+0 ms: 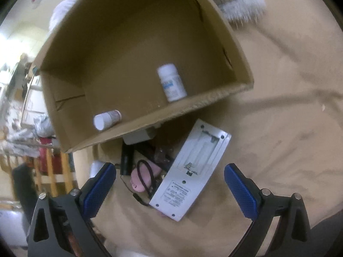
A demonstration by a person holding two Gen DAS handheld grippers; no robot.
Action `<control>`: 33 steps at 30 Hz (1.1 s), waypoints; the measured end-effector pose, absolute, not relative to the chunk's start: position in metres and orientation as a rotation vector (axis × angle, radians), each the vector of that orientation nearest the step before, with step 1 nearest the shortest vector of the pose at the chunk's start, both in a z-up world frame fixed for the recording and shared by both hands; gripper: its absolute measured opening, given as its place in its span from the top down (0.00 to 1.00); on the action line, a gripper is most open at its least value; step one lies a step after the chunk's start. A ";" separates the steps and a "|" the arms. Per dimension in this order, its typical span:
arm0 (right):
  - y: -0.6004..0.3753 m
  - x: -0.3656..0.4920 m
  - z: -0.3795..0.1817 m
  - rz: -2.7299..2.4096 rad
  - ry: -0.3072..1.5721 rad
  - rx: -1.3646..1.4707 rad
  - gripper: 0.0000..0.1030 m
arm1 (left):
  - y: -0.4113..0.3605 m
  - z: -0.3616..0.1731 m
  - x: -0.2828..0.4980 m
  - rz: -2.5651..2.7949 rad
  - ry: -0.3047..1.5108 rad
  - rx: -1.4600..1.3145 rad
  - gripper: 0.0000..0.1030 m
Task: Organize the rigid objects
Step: 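Grasp the white earbud case with left tool while right tool grasps white remote, then carry the earbud case and white remote into the box and release both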
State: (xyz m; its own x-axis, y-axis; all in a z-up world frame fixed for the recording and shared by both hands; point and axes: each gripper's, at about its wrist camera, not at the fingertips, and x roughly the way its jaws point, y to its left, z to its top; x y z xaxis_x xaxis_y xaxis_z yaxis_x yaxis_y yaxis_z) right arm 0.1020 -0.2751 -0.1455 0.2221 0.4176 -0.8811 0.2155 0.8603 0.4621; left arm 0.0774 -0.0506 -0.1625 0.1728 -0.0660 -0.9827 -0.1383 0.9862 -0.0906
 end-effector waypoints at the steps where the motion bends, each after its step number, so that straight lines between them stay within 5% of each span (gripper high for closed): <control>1: -0.275 0.103 -0.150 0.142 1.379 0.568 0.00 | -0.048 -0.163 0.079 0.045 1.403 -0.185 0.81; 9: -0.268 0.109 -0.178 0.090 1.475 0.527 0.03 | -0.020 -0.177 0.090 0.019 1.471 -0.295 0.82; 20: -0.266 0.099 -0.176 0.111 1.487 0.416 0.51 | -0.026 -0.184 0.120 0.014 1.466 -0.181 0.82; 33: -0.256 0.086 -0.166 0.081 1.446 0.297 0.54 | -0.028 -0.167 0.115 0.080 1.422 -0.134 0.82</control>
